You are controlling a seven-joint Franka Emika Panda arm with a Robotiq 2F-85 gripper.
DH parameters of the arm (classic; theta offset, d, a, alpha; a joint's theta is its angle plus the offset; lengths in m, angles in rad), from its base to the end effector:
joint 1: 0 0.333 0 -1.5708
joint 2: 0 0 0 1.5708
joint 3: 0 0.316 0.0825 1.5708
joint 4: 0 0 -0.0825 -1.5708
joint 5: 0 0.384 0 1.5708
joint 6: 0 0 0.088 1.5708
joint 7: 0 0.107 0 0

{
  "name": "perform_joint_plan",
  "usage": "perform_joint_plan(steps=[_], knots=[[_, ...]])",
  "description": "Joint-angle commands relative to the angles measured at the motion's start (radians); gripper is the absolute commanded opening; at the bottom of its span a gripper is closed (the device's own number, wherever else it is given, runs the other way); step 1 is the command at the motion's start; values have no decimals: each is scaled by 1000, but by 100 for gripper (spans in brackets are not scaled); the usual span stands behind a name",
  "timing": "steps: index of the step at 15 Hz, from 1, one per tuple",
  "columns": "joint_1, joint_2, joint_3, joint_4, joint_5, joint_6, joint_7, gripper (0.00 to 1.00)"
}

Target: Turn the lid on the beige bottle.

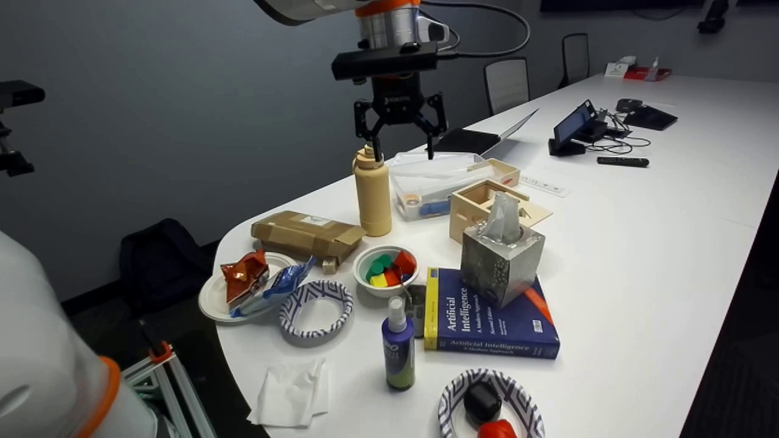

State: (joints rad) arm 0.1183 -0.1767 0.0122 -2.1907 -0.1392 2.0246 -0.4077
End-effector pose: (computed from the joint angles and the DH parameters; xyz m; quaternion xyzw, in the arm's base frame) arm 0.4941 0.0570 0.4629 0.9536 0.2942 -0.0036 0.0638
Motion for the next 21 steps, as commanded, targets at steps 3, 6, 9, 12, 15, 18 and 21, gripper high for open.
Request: perform_joint_plan(steps=[3, 6, 9, 12, 15, 18, 21], knots=[[31, 194, 69, 198, 35, 30, -121, 100], [34, 264, 108, 268, 40, 25, -188, 100], [42, 317, 152, 317, 48, 36, -245, 100], [50, 362, 190, 343, 54, 50, -293, 100], [65, 384, 221, 351, 44, 75, -313, 100], [68, 406, 236, 360, 43, 114, -323, 100], [68, 426, 236, 376, 37, 154, -324, 100]])
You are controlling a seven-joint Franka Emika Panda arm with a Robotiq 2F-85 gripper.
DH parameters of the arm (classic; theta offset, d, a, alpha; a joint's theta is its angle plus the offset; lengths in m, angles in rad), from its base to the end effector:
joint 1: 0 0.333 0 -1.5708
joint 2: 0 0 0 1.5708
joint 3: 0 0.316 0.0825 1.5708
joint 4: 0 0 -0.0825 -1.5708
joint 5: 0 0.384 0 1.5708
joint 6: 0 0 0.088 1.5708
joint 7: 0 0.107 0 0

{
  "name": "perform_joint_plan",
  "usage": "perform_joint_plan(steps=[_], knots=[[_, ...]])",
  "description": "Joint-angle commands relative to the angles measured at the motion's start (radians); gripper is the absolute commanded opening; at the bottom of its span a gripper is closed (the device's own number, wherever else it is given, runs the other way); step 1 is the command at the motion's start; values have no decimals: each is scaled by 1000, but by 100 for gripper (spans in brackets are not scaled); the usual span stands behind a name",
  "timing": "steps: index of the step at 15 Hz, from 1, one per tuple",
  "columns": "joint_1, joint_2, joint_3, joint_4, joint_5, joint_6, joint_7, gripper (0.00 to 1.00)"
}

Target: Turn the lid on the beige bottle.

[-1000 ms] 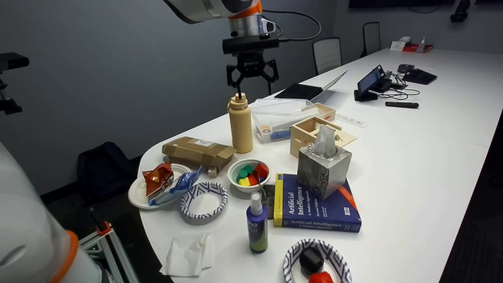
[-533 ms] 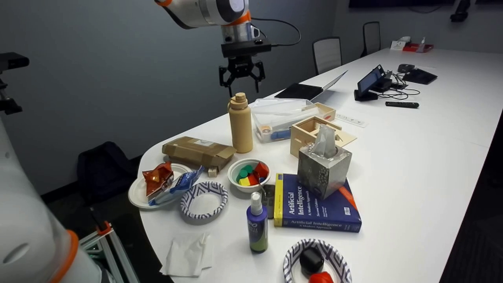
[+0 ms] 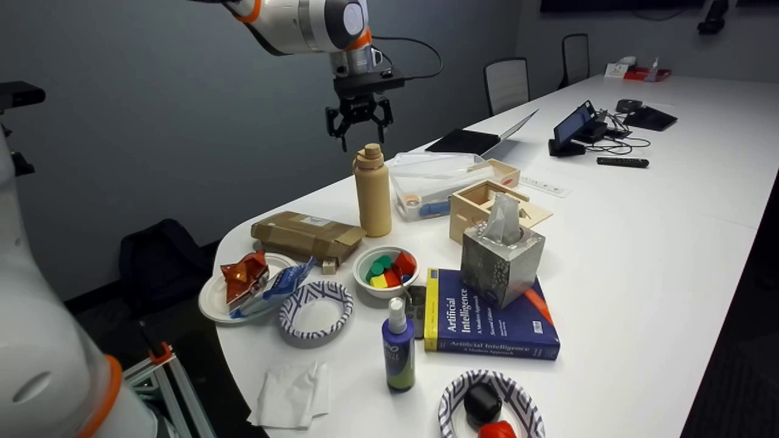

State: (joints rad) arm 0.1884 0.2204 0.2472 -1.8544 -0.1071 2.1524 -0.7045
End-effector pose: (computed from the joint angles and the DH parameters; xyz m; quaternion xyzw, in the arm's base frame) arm 0.5684 0.2510 0.4141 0.8280 0.5587 0.0397 0.0249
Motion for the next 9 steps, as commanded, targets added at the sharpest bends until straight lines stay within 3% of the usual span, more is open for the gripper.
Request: perform_joint_plan(steps=[1, 9], knots=[[-5, 40, 0, 44, 5, 43, -33, 100], [-8, 139, 5, 139, 9, 50, -67, 100]])
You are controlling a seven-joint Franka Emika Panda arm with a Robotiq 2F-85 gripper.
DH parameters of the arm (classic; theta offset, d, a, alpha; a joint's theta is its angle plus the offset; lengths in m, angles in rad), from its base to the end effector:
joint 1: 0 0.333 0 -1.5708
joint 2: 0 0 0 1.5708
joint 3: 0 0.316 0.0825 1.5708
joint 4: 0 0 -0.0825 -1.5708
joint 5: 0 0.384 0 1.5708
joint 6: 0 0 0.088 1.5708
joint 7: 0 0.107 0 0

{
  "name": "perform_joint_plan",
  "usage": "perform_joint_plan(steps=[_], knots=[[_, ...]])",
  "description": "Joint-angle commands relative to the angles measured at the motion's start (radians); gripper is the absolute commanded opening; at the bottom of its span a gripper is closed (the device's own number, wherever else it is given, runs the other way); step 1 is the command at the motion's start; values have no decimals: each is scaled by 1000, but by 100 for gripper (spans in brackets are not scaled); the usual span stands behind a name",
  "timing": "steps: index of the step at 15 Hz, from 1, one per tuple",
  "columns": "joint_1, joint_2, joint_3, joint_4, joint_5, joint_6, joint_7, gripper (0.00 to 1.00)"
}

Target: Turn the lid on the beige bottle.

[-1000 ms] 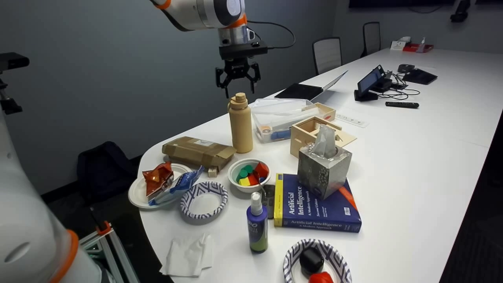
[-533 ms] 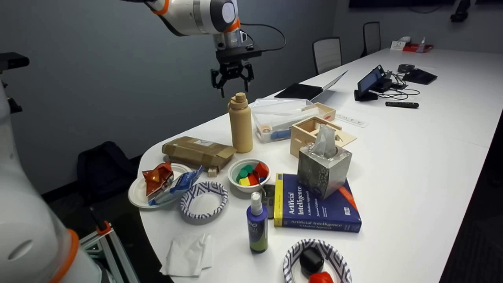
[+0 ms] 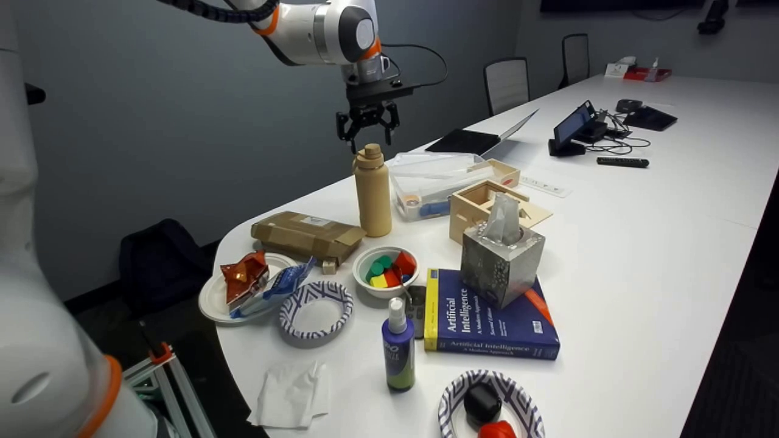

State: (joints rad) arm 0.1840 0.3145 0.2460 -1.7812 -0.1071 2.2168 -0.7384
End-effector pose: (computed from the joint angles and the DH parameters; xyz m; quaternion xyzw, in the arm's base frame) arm 0.5970 0.2564 0.3968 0.8205 0.5678 0.0639 0.0176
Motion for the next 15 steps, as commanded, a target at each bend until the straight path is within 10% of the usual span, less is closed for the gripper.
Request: perform_joint_plan(steps=[1, 10, 15], knots=[[-3, 52, 8, 78, 8, -19, -37, 100], [-1, 102, 8, 147, 7, -57, -51, 100], [-1, 114, 9, 162, 8, -79, -56, 65]])
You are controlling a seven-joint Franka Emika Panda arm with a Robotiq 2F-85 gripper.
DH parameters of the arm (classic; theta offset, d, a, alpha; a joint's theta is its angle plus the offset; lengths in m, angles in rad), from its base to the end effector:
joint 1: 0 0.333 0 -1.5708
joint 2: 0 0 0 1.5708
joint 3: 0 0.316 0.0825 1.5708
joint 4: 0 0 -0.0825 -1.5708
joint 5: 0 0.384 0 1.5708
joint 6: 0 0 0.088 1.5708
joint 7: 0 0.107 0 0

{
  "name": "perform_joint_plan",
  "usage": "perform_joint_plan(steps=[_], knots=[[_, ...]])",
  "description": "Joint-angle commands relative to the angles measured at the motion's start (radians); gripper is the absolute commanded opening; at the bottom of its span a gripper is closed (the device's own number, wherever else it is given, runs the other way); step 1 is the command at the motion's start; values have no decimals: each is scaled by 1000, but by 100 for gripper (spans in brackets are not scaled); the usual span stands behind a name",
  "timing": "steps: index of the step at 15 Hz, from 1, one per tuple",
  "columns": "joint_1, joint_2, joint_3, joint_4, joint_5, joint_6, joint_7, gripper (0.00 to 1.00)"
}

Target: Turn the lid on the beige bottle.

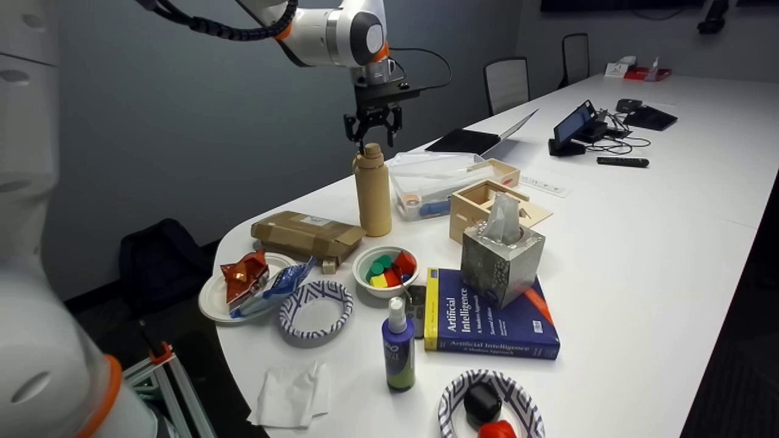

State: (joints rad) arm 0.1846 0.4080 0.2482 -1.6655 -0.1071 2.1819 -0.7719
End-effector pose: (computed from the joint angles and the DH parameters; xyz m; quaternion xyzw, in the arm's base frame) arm 0.6228 0.2628 0.3879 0.8137 0.5781 0.0606 0.0078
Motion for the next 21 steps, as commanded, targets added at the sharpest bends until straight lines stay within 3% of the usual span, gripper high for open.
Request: perform_joint_plan(steps=[1, 6, 8, 12, 14, 21], knots=[[-1, 23, 6, 51, 7, -52, -21, 57], [0, 23, 6, 66, 3, -73, -19, 43], [1, 22, 5, 71, 1, -89, -20, 47], [-3, 19, 6, 73, -2, -114, -40, 46], [-4, 20, 6, 73, -3, -118, -63, 22], [-15, 32, 13, 69, 17, -103, -167, 22]])
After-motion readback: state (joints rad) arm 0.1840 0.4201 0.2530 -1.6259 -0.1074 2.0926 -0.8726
